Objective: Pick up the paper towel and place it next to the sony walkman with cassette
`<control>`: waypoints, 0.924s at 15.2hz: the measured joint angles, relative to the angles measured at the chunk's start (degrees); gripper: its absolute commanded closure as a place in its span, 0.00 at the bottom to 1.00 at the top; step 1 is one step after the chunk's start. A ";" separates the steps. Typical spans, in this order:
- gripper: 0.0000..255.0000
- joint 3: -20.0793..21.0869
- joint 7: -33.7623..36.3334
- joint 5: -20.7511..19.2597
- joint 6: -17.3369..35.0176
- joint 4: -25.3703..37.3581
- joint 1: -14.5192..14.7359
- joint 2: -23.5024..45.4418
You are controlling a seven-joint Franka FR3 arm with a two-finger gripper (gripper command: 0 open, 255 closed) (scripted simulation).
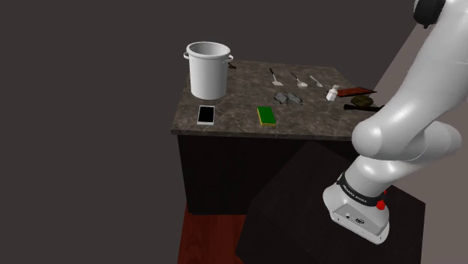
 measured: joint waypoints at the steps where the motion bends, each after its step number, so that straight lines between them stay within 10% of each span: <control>1: 1.00 -0.29 -1.92 1.96 -1.30 2.88 -2.60 2.30; 4: 1.00 -0.57 -6.62 6.34 -4.50 9.71 -9.81 7.26; 14: 1.00 -1.28 -5.89 1.71 5.88 -4.98 -3.73 1.92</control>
